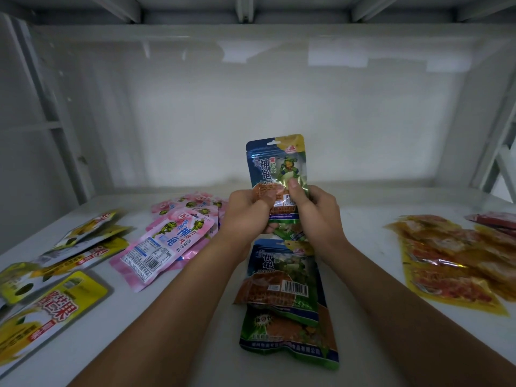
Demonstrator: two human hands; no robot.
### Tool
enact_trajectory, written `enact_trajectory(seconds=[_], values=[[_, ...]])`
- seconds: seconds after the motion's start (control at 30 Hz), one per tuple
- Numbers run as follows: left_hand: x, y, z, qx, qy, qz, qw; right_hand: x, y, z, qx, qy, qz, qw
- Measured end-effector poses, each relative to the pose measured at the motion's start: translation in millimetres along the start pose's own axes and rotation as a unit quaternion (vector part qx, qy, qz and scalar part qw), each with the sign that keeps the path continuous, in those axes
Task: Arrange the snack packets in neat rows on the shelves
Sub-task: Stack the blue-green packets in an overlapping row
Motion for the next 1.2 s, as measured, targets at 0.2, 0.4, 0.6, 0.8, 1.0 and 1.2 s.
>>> enact_trajectory(seconds=[0.2,0.4,0.6,0.8,1.0,1.2], values=[[-1,-2,2,-0.017,0.004,-0.005,1.0,0,-4,5,-0.091,0.005,0.008,0.996],[-3,-2,2,-0.033,0.006,-0.003,0.999,-1,-2,3,-0.055,-0.003,0.076,0.996],[-5,-3,1,-0.02,0.017,0.029,0.999,-1,-1,3,-0.033,-0.017,0.079,0.996],[-7,-8,2,-0.017,0.017,0.025,0.999,-4,2,1,-0.007,-0.021,0.082,0.996],[-8,-8,2,-0.021,-0.022,0.003,1.0,-4,3,0,0.012,0.026,0.012,1.0],[-8,-9,4,-0.017,-0.034,0.009,0.999,-6,8,-3,0.025,0.034,0.013,0.999]])
Point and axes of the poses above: each hand's wrist, its own x-axis towards the middle knuckle, its own z-axis out of the back of the hand, y = z × x, the point moved 3 cm from there along x, towards the middle knuckle, and after that the axes turned 3 degrees about -x, right-handed, at the moved point
